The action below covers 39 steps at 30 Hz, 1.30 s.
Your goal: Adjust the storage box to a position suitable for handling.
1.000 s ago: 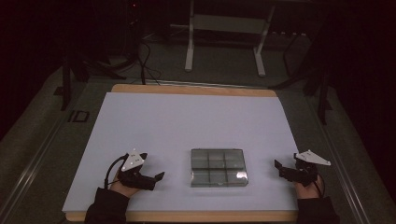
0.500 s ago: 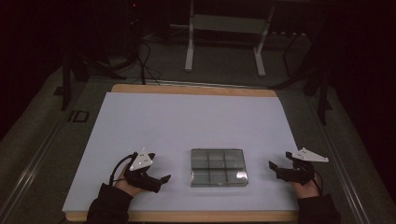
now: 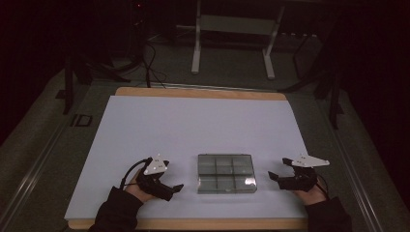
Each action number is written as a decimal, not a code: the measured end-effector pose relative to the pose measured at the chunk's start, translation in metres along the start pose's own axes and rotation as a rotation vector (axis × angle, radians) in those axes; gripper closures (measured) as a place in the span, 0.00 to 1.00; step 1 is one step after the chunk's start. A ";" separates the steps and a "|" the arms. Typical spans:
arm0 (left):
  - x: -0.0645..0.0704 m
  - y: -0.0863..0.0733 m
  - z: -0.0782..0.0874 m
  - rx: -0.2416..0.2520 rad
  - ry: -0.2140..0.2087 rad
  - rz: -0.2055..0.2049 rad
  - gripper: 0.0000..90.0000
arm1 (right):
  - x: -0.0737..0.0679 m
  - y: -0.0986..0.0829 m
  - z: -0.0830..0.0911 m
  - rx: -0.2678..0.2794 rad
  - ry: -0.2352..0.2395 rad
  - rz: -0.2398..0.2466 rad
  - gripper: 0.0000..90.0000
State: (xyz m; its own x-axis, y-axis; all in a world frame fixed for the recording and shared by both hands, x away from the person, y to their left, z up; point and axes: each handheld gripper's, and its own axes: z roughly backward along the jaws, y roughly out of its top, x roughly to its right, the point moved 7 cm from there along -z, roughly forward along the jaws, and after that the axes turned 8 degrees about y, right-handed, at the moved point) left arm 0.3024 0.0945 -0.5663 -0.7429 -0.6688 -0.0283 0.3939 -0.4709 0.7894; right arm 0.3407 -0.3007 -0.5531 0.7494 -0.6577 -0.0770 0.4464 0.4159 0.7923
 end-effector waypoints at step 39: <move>0.037 0.010 -0.023 -0.060 -0.094 -0.163 1.00 | -0.051 -0.009 -0.027 -0.126 0.264 0.202 1.00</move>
State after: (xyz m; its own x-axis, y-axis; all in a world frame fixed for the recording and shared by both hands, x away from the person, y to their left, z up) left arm 0.2911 0.0519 -0.5737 -0.8454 -0.5260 -0.0932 0.2941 -0.6040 0.7407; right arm 0.3116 -0.2539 -0.5733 0.9217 -0.3764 -0.0934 0.3211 0.6056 0.7281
